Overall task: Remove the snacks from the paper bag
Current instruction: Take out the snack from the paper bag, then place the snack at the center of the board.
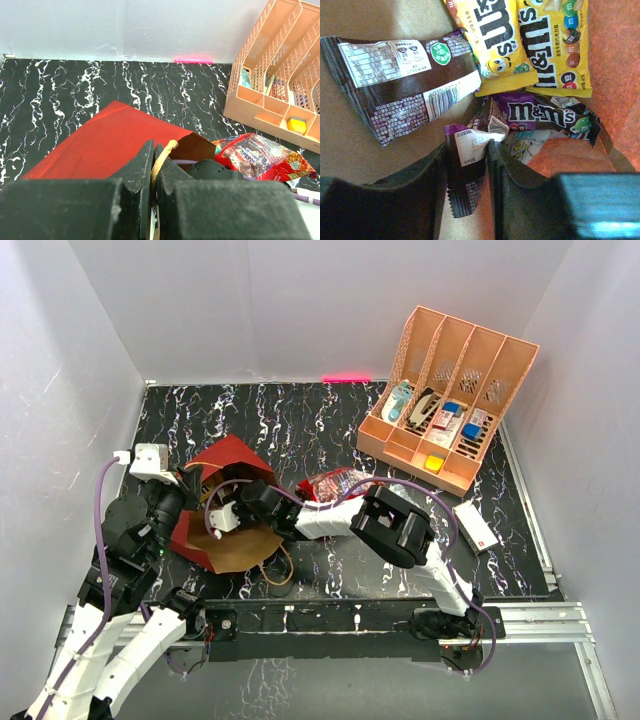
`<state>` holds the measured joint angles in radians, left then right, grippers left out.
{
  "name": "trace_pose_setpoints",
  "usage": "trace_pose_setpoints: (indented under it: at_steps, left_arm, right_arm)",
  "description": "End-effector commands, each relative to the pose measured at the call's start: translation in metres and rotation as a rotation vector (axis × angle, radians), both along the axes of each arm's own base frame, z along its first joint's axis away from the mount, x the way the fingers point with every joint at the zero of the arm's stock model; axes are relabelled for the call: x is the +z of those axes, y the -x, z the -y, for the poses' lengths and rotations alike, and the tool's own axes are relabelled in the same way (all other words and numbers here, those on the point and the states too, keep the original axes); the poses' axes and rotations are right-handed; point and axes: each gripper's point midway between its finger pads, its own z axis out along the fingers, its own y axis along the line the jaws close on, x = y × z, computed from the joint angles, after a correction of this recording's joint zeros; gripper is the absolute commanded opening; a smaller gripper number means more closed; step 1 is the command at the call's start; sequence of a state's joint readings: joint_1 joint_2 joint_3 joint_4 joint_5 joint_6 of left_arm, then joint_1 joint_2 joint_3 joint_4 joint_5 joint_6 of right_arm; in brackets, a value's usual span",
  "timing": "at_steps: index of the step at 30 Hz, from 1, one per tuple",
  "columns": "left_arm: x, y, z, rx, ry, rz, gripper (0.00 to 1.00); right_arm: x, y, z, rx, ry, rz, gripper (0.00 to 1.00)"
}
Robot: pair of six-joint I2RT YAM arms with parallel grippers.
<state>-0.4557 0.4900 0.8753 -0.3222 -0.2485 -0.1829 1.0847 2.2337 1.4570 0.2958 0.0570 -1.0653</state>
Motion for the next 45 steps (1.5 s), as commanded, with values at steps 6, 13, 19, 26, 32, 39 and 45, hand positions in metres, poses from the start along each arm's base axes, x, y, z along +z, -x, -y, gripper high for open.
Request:
trace_pose_setpoints:
  at_steps: [6, 13, 19, 26, 32, 39, 45]
  left_arm:
    - [0.024, 0.004, -0.002, 0.003, 0.023, 0.065, 0.01]
    - [0.021, 0.003, -0.001, 0.000, 0.031, 0.056, 0.01]
    - [0.021, 0.000, -0.002, 0.010, 0.025, 0.055, 0.01]
    - [0.011, -0.003, -0.004, 0.033, 0.004, 0.024, 0.01]
    - [0.010, -0.007, -0.003, 0.034, -0.006, 0.023, 0.01]
    - [0.008, -0.010, -0.006, 0.052, -0.025, 0.025, 0.02]
    - [-0.001, -0.015, -0.003, 0.055, -0.034, -0.009, 0.02]
  right_arm:
    - [0.030, 0.007, -0.012, 0.042, -0.096, -0.010, 0.15]
    - [0.056, 0.009, -0.004, -0.010, -0.161, -0.026, 0.08]
    - [0.086, 0.033, 0.016, -0.020, -0.246, -0.104, 0.08]
    - [0.139, 0.078, 0.053, -0.039, -0.442, -0.324, 0.08]
    - [0.172, 0.112, 0.102, -0.129, -0.600, -0.552, 0.08]
    - [0.165, 0.143, 0.170, -0.463, -0.599, -0.883, 0.08]
    - [0.172, 0.185, 0.231, -0.655, -0.660, -1.129, 0.08]
